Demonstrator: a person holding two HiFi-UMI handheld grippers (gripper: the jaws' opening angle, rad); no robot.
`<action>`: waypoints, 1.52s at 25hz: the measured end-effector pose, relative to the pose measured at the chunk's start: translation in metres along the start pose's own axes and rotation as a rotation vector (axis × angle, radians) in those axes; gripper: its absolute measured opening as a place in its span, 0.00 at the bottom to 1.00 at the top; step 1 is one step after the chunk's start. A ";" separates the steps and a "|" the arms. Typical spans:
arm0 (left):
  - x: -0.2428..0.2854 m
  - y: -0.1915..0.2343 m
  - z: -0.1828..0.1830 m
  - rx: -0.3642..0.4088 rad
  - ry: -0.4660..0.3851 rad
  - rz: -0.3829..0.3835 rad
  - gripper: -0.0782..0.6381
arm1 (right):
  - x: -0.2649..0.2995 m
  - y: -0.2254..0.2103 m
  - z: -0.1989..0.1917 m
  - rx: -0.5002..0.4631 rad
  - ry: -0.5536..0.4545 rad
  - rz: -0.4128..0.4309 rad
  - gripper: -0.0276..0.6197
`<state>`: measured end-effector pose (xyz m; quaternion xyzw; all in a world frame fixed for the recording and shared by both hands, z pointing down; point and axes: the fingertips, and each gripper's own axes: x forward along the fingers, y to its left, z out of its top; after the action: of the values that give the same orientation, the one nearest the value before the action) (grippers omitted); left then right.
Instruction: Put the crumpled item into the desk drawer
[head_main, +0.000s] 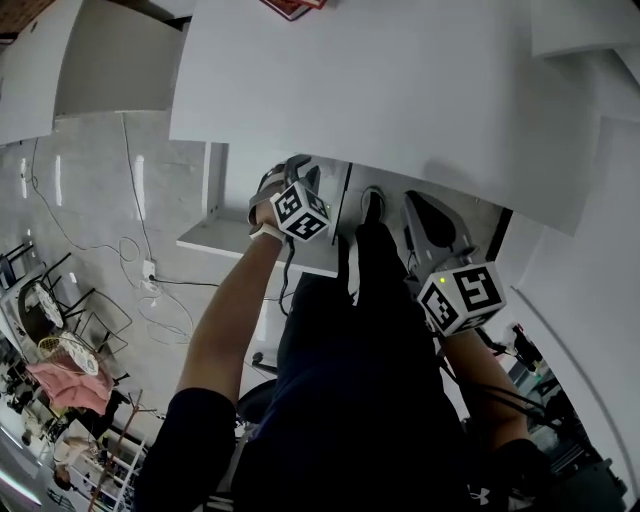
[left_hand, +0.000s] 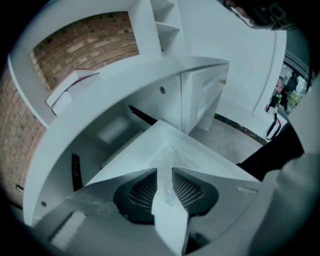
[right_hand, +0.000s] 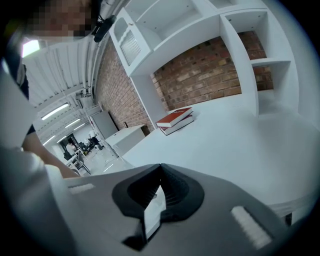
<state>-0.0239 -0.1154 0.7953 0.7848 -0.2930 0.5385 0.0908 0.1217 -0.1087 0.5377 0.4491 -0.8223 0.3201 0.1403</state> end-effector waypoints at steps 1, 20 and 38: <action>-0.007 0.004 0.001 -0.014 -0.015 0.015 0.25 | 0.002 0.004 0.002 -0.010 -0.001 0.012 0.05; -0.261 0.084 0.063 -0.266 -0.439 0.400 0.25 | 0.000 0.089 0.061 -0.182 -0.090 0.195 0.05; -0.491 0.113 0.100 -0.532 -0.854 0.686 0.25 | -0.036 0.164 0.164 -0.319 -0.316 0.310 0.05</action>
<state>-0.1293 -0.0750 0.2946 0.7427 -0.6642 0.0831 -0.0203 0.0148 -0.1285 0.3293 0.3346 -0.9329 0.1301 0.0286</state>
